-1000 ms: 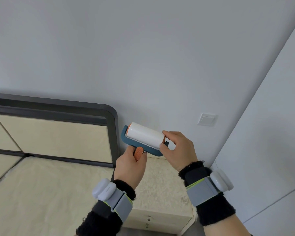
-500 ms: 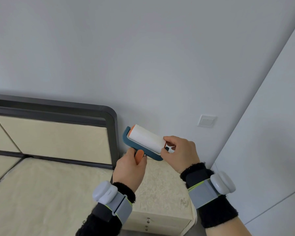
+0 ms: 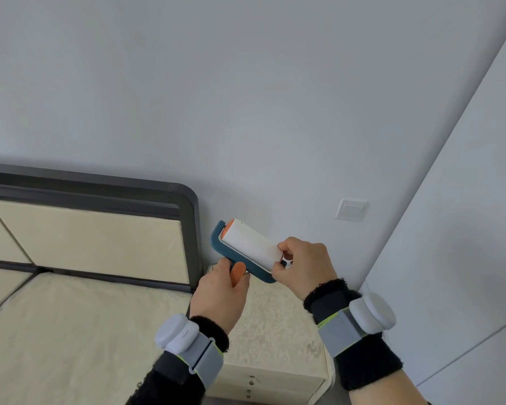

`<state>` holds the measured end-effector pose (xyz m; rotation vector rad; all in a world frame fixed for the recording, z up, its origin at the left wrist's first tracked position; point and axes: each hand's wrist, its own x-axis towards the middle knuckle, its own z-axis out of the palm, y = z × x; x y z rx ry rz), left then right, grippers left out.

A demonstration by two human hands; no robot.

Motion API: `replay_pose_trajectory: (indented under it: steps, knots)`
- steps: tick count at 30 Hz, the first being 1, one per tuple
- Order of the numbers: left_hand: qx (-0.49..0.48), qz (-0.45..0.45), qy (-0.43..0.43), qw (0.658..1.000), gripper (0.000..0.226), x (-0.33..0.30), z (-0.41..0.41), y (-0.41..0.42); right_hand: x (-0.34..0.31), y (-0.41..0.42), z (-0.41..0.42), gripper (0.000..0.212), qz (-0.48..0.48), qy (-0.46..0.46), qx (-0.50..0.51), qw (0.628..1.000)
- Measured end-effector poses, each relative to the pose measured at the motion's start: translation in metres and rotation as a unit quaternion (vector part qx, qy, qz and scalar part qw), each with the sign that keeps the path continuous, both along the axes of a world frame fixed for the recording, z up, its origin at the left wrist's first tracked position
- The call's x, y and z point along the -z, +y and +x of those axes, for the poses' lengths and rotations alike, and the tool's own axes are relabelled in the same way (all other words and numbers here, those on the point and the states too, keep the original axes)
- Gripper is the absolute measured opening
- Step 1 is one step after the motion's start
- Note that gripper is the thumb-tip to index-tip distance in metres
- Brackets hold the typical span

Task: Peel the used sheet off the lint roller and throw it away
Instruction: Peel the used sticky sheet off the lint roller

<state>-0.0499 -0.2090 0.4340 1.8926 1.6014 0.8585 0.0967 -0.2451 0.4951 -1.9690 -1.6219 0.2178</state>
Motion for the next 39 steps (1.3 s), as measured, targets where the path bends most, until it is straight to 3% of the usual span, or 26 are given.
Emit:
replay_pose_trajectory:
  steps: [3,10,28,39]
  knots:
    - [0.005,-0.009,0.004,1.000,0.021,0.003,-0.001,-0.001,-0.003,-0.001,0.005,0.021,0.016,-0.006,0.014,1.000]
    - [0.008,-0.023,0.005,1.000,0.024,0.007,0.000,0.003,0.002,-0.003,0.003,0.031,-0.027,0.004,-0.014,1.000]
    - [0.032,-0.074,0.045,0.996,0.022,0.019,-0.005,-0.005,0.020,-0.008,0.000,0.017,-0.075,-0.014,-0.001,0.997]
    - [0.026,-0.079,0.021,0.996,0.018,0.024,-0.008,-0.009,0.023,-0.014,-0.005,0.023,-0.069,0.025,-0.013,0.997]
